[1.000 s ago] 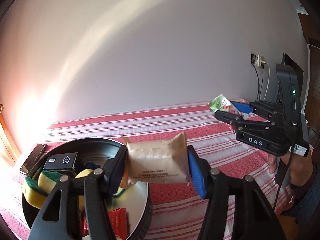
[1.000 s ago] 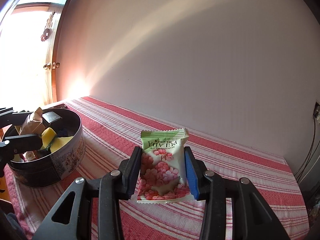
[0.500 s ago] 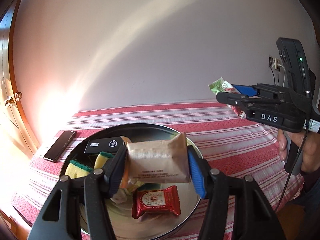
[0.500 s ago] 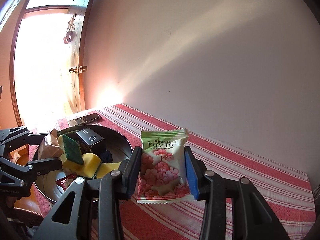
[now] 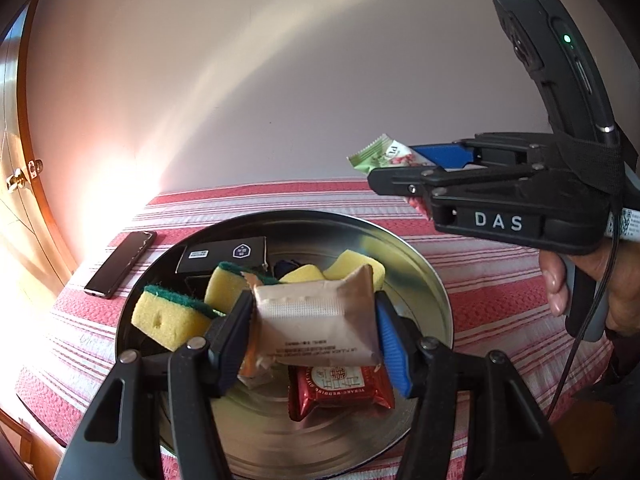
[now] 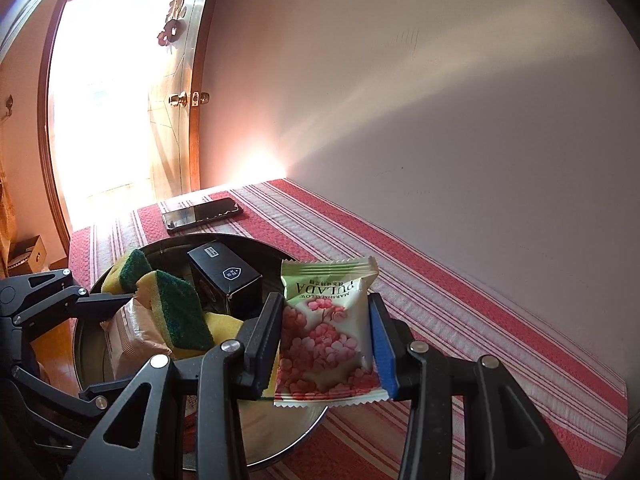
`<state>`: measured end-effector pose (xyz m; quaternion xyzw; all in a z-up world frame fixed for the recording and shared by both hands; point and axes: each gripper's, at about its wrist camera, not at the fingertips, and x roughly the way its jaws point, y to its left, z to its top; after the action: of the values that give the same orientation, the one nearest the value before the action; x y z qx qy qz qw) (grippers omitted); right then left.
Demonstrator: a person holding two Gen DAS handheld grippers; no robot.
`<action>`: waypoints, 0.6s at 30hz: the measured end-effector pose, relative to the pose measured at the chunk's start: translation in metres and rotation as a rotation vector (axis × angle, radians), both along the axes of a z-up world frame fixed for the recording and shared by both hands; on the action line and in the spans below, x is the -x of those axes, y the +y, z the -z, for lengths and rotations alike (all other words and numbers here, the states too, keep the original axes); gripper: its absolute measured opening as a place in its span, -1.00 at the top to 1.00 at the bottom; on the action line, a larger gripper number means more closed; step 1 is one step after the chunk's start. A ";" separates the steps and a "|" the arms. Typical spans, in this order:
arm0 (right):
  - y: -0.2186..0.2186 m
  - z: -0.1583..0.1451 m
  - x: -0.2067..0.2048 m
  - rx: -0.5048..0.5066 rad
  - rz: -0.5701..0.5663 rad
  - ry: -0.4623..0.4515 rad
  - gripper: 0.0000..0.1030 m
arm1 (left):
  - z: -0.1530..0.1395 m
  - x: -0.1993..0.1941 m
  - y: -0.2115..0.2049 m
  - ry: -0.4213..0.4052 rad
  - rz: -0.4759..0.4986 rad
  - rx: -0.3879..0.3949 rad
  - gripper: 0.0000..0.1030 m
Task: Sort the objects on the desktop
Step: 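Carry the candy packet and cream pastry over the tin with both grippers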
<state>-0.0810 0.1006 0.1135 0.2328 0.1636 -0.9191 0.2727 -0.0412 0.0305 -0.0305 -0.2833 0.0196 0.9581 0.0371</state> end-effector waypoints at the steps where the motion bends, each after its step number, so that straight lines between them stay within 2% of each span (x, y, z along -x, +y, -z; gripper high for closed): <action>1: -0.005 0.001 0.001 -0.009 -0.004 -0.004 0.14 | 0.002 0.000 -0.001 -0.004 -0.003 0.001 -0.14; 8: -0.031 0.012 0.010 -0.053 -0.020 -0.041 0.13 | 0.010 0.005 -0.013 -0.036 -0.023 -0.002 -0.14; 13: -0.046 0.021 0.014 -0.077 -0.024 -0.072 0.13 | 0.017 0.010 -0.019 -0.057 -0.050 0.035 -0.14; 16: -0.052 0.025 0.015 -0.085 -0.029 -0.084 0.13 | 0.023 0.013 -0.019 -0.077 -0.058 0.085 -0.17; 18: -0.053 0.026 0.014 -0.087 -0.034 -0.087 0.13 | 0.028 0.016 -0.024 -0.101 -0.058 0.082 -0.17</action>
<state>-0.0949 0.0473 0.0877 0.2814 0.1952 -0.8953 0.2847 -0.0569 0.0064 -0.0585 -0.3333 0.0490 0.9416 -0.0012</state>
